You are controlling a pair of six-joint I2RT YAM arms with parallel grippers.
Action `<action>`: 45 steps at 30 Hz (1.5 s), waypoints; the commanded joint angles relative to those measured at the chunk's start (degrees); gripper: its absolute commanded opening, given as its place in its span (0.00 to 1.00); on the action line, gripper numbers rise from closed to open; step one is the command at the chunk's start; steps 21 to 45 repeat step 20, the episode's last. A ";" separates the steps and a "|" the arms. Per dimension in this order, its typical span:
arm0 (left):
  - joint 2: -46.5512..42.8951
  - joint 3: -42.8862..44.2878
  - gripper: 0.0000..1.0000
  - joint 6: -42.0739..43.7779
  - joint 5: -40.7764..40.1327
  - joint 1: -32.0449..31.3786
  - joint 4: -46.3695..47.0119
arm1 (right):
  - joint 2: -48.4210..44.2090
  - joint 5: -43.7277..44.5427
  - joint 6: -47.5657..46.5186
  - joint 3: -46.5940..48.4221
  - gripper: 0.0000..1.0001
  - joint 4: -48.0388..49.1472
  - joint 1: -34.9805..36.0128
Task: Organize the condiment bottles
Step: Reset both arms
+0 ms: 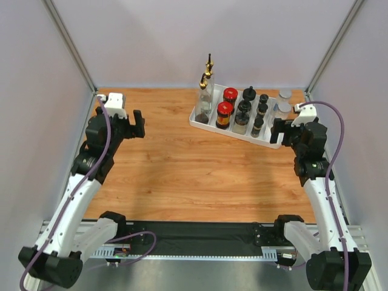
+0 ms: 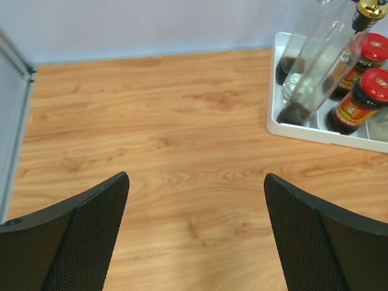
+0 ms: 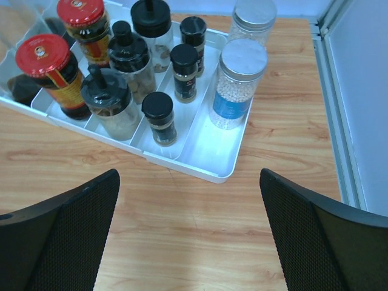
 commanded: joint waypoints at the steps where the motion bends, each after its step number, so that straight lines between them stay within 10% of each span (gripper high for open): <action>1: -8.14 -5.34 1.00 1.58 -6.95 0.17 -1.17 | -0.35 7.22 6.86 0.28 1.00 4.94 -0.48; 45: -18.96 -18.28 1.00 5.45 -11.44 0.17 -1.18 | -0.87 10.76 10.31 -0.33 1.00 6.61 -7.16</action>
